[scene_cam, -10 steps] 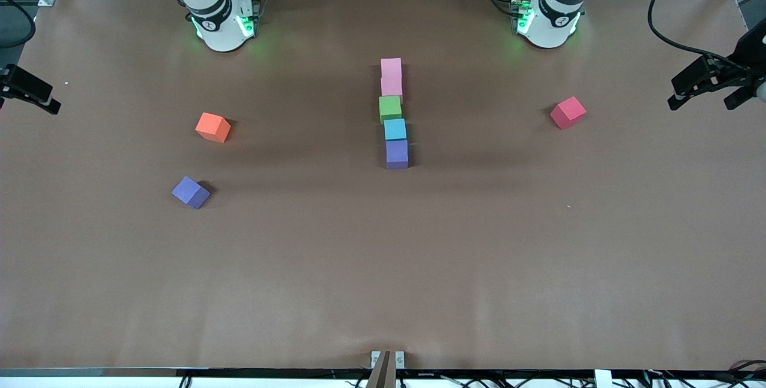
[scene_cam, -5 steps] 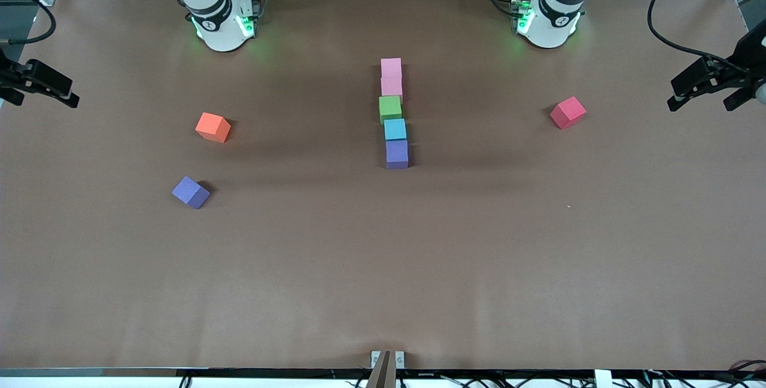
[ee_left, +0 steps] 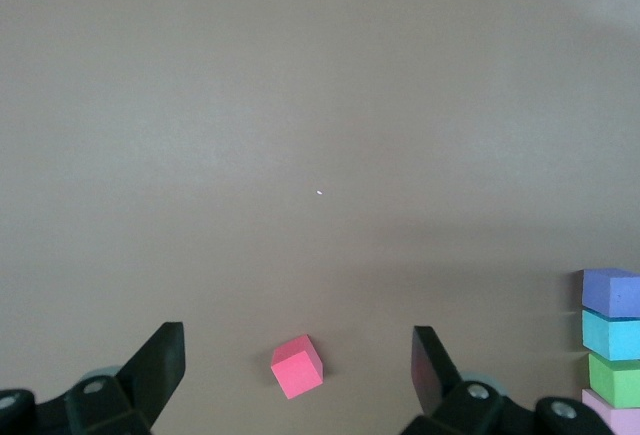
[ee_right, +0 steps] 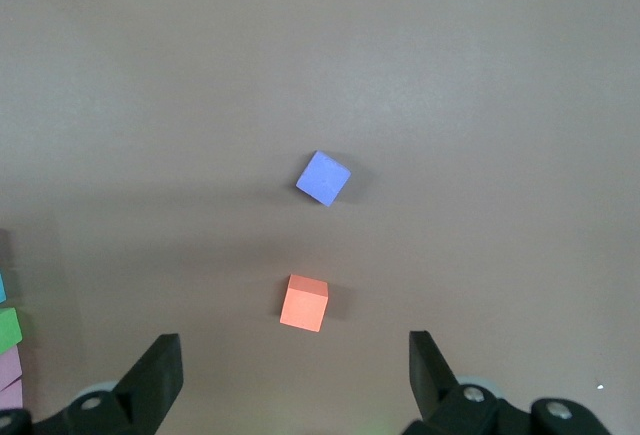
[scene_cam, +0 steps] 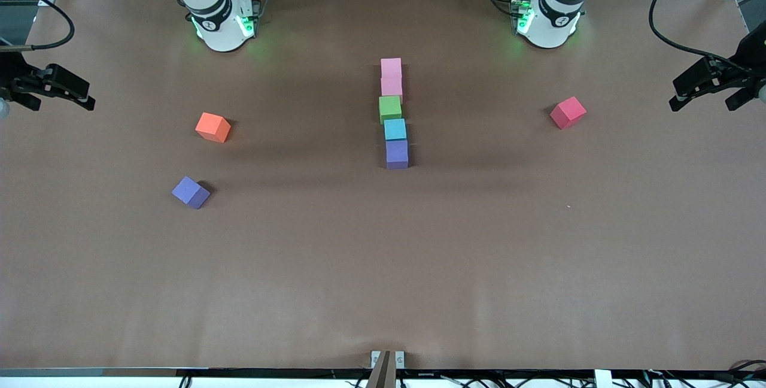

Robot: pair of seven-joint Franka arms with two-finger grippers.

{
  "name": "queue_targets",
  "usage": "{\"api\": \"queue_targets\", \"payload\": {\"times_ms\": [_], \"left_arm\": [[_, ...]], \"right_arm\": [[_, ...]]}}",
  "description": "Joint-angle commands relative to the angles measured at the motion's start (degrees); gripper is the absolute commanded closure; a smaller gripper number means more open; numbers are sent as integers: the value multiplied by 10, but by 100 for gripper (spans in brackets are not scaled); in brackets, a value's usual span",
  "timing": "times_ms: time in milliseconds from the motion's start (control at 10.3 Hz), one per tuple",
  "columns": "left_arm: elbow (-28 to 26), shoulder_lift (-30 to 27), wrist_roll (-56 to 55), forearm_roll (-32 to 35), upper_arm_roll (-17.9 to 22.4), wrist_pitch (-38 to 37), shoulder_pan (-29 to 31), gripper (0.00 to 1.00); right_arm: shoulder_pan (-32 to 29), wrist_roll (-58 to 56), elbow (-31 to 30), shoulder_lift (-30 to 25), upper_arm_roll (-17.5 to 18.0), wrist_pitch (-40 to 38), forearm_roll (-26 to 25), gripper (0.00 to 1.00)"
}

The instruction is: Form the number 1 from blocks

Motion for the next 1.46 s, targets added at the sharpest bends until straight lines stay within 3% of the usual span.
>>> {"api": "queue_targets", "payload": {"times_ms": [0, 1358], "left_arm": [[16, 5, 1, -15, 1, -14, 3, 0], [20, 7, -8, -8, -3, -14, 2, 0]], "right_arm": [[0, -27, -16, -19, 0, -2, 12, 0], [2, -49, -3, -23, -1, -21, 23, 0]]}}
